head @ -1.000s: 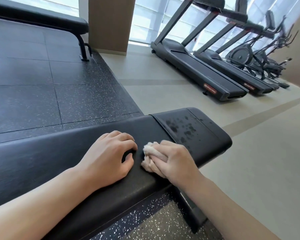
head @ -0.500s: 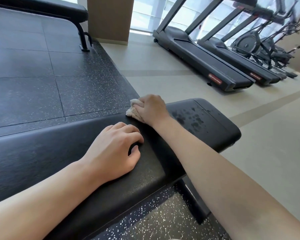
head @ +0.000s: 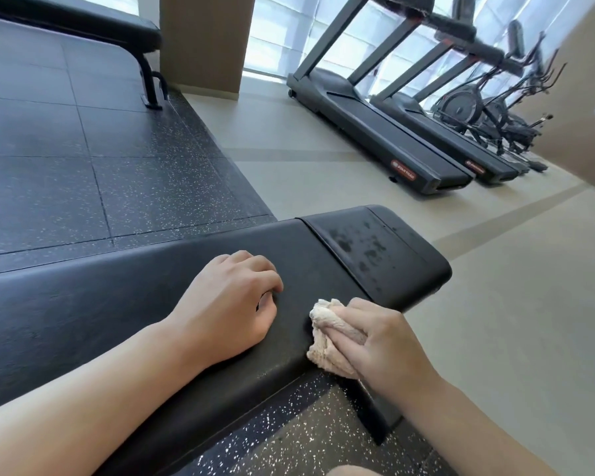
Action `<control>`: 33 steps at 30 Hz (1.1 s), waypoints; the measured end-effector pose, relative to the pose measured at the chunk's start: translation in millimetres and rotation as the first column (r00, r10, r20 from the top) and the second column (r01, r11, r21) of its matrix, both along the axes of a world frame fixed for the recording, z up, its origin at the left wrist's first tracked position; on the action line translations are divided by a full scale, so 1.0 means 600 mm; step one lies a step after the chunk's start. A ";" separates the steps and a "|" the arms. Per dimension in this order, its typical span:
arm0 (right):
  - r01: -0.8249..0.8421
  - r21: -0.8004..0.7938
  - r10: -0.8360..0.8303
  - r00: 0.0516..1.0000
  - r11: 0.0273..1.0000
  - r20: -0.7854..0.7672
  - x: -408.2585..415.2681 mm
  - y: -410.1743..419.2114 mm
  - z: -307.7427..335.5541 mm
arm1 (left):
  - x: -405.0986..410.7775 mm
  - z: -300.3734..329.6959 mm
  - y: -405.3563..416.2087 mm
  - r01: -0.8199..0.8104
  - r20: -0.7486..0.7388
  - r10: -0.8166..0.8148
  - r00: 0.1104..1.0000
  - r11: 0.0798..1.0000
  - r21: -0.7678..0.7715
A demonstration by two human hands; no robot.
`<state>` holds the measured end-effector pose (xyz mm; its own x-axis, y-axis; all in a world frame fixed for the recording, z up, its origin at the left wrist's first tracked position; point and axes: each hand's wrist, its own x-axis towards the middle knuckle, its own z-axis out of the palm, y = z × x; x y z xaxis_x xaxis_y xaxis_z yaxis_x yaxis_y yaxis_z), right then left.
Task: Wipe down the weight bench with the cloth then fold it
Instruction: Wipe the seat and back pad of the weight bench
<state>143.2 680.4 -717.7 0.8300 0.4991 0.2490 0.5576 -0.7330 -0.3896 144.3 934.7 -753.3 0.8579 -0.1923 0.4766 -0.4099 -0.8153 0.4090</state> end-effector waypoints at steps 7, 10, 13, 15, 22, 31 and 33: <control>0.143 -0.073 -0.134 0.984 0.987 0.117 0.186 0.084 0.000 | 0.006 -0.002 0.004 -0.001 -0.037 0.002 0.999 1.000 0.014; 0.233 -0.128 -0.219 0.969 0.964 0.114 0.269 0.141 0.012 | 0.009 -0.004 0.009 -0.012 -0.052 0.013 0.999 1.000 0.019; 0.293 -0.179 -0.276 0.955 0.939 0.111 0.307 0.180 0.017 | 0.009 -0.006 0.016 -0.024 -0.060 0.025 0.998 1.000 0.016; 0.307 -0.187 -0.291 0.950 0.933 0.109 0.301 0.187 0.020 | 0.010 -0.005 0.019 -0.030 -0.072 0.031 0.997 0.999 0.019; 0.216 -0.051 -0.210 0.972 0.975 0.102 0.177 0.139 0.005 | 0.000 0.005 0.027 -0.011 -0.123 0.019 0.992 0.997 0.072; 0.209 -0.039 -0.203 0.971 0.977 0.129 0.002 0.120 -0.021 | -0.097 0.021 0.107 0.071 -0.224 -0.041 0.974 0.989 0.128; 0.181 -0.005 -0.179 0.975 0.983 0.130 -0.032 0.148 -0.021 | -0.122 0.023 0.148 0.053 -0.229 -0.024 0.973 0.991 0.122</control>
<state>123.9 769.3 -730.6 0.8681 0.3497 0.3523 0.4608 -0.8317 -0.3098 71.2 1023.7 -739.8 0.9314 -0.2735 0.2402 -0.3505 -0.8519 0.3892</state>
